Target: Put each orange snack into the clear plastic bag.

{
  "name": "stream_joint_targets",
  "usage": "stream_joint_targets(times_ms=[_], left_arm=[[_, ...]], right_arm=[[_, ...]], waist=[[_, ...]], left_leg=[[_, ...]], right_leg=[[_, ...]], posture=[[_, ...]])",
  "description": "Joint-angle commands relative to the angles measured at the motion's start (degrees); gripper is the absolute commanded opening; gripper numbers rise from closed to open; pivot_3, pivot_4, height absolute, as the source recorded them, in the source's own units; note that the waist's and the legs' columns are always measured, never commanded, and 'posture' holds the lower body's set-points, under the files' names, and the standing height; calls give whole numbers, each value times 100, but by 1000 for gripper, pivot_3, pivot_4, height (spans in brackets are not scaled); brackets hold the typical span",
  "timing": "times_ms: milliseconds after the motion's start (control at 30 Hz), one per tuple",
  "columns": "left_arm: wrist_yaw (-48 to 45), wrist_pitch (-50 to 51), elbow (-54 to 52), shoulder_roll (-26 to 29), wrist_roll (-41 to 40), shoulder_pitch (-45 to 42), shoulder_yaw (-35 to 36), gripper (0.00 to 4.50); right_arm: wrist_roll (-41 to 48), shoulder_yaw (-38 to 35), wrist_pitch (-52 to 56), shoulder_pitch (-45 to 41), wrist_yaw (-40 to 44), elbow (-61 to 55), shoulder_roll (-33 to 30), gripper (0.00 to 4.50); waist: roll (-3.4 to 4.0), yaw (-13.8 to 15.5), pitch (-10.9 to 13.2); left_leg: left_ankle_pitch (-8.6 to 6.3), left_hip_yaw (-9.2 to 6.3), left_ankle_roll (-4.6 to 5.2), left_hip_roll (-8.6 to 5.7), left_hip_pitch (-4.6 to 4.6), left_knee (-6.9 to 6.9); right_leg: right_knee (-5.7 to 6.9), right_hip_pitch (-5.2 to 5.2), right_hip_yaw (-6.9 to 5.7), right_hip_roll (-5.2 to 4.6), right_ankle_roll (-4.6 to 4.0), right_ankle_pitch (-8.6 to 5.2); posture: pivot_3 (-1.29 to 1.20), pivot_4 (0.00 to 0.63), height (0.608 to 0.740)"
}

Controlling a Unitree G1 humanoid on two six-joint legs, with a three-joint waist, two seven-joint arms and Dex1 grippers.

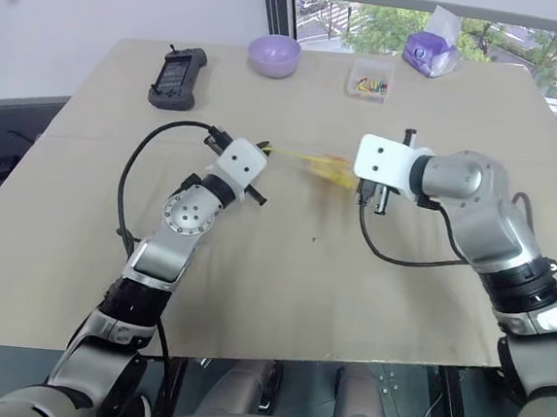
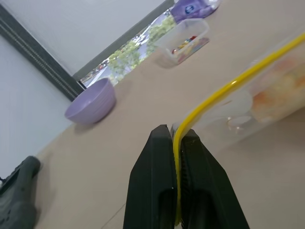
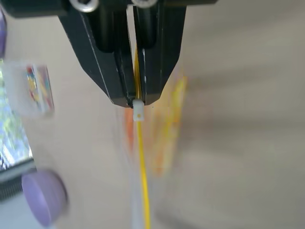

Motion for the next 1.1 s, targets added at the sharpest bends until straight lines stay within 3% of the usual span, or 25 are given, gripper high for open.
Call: stream_joint_targets(times_ms=[33,367,700,900,1100], left_arm=[[247,66,24,197,12,-79,488,0],[237,-266,710,-161,-88,-885,365,0],[-364,-321,328,-235,-367,-470,201,0],[-1330,-358,-182,-76,-822,25,-31,0],[-2725,-62,-1344,274,-1680,832,-488,0]], right_arm=[[-1,-483,218,57,23,-56,-364,58],[-96,-596,41,-463,-468,371,-18,58],[459,-655,527,-69,68,-132,-29,58],[571,-599,756,194,214,-381,-109,58],[540,-594,816,222,230,-392,-192,58]], waist=[[0,-3,0],[-3,34,2],[-3,2,2],[-2,-9,2],[0,-9,1]], left_leg=[[0,0,0,0,0,0],[0,2,0,-2,-1,5],[0,-1,0,-1,-4,-8],[0,1,0,0,-3,-7],[0,2,0,3,-3,-8]], right_leg=[[0,0,0,0,0,0],[2,0,0,-3,0,0],[-13,0,-2,-3,0,0],[-12,0,0,-4,0,0],[-13,0,1,-5,0,0]], posture=[[0,150,740],[0,150,740],[0,150,740],[0,150,740],[0,150,740]])
